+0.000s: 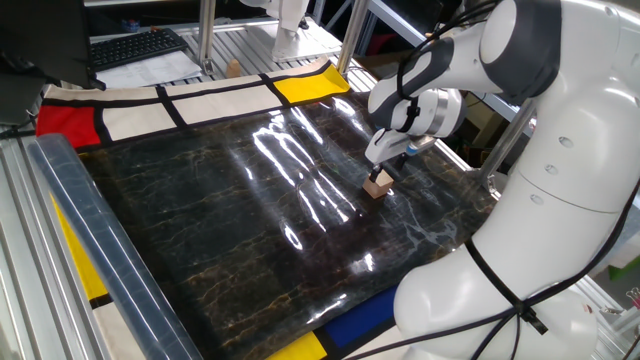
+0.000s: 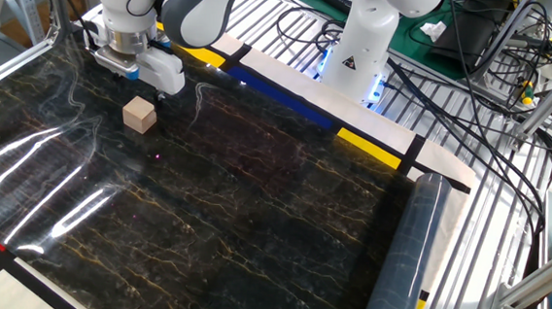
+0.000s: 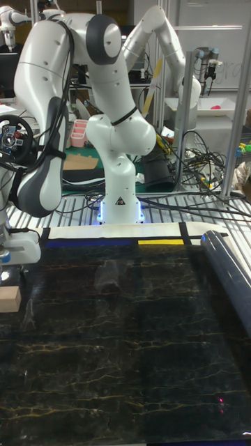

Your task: Hold a small block with the gripper and sweep it from left to right on the table

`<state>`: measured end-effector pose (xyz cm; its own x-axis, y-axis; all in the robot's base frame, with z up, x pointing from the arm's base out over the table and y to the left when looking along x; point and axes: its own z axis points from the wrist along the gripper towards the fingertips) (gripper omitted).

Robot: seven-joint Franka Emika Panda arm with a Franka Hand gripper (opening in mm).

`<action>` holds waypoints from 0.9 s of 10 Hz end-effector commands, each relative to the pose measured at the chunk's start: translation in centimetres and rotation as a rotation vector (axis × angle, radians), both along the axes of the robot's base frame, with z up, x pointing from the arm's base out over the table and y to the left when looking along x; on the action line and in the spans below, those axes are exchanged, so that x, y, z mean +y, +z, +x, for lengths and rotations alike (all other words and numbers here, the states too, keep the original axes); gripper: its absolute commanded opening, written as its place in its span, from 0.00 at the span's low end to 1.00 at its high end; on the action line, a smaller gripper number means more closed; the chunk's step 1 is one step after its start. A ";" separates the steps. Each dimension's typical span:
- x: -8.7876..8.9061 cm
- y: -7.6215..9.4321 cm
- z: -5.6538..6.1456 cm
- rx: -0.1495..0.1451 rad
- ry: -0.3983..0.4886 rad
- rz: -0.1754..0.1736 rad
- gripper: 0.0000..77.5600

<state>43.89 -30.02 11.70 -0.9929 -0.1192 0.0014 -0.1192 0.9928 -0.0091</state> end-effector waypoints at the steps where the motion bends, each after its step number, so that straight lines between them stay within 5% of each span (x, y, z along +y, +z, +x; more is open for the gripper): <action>1: -0.1 0.1 0.1 -0.004 -0.004 -0.002 1.00; 9: -0.1 0.1 0.1 0.022 0.021 -0.002 1.00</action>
<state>43.87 -30.02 11.71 -0.9917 -0.1277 0.0118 -0.1278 0.9918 -0.0094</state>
